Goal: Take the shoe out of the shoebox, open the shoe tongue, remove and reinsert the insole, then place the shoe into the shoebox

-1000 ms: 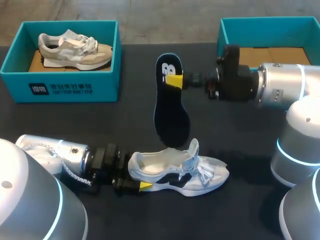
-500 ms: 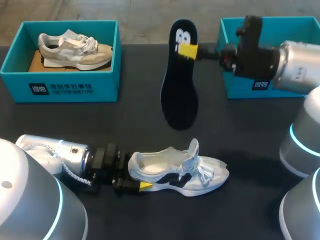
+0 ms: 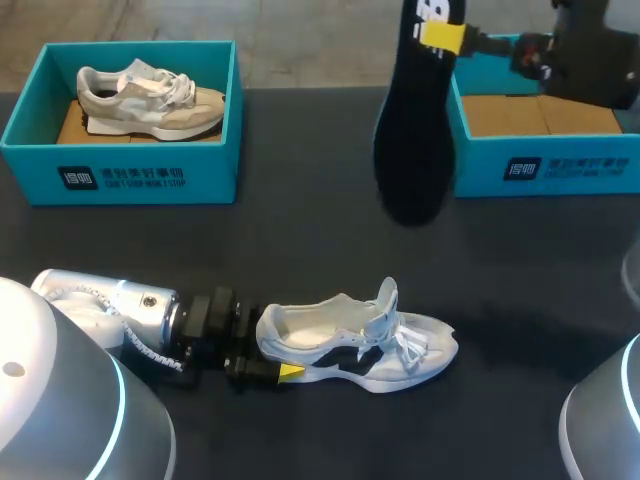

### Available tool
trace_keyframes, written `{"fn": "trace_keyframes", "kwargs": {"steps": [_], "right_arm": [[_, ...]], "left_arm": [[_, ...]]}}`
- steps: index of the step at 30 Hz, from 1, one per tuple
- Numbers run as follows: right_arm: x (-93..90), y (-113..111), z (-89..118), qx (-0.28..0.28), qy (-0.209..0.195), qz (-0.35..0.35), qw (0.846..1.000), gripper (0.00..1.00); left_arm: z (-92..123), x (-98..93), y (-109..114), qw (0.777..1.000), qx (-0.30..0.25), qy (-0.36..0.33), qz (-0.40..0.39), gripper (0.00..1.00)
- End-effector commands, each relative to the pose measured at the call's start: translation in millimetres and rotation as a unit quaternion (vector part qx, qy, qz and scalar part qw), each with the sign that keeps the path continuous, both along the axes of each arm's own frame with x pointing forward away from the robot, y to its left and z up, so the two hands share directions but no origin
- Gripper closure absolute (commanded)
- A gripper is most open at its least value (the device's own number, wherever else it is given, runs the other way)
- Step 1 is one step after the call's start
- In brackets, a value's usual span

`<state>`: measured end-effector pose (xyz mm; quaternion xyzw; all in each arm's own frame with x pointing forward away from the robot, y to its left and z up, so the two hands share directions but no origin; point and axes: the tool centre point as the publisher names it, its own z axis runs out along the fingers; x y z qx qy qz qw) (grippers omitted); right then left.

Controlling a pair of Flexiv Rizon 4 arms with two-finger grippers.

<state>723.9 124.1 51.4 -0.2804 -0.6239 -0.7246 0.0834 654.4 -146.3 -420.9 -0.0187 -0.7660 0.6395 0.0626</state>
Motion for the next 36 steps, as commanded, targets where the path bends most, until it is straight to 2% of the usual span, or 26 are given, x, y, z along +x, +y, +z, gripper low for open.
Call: {"fn": "trace_keyframes", "kwargs": {"steps": [1, 13, 16, 25, 36], "right_arm": [[-11.9, -16, -4, -0.001, 0.001, -0.003, 1.0, 1.0], [-11.9, -16, -4, -0.001, 0.001, -0.003, 1.0, 1.0], [-11.6, -28, 8, 0.003, 0.005, -0.025, 1.0, 1.0], [-31.4, -49, 34, -0.004, 0.02, -0.045, 0.999, 1.0], [-65.3, -82, 64, -0.005, 0.036, -0.058, 0.998, 1.0]], "left_arm": [[0, -0.4, -1, 1.0, 0.001, 0.0, 0.0, 1.0], [0, -0.4, -1, 1.0, 0.001, 0.0, 0.0, 1.0], [0, -0.4, -1, 1.0, 0.001, 0.0, 0.0, 1.0], [0, -0.4, -1, 1.0, 0.001, 0.0, 0.0, 1.0], [0, -0.4, -1, 1.0, 0.001, 0.0, 0.0, 1.0]]}}
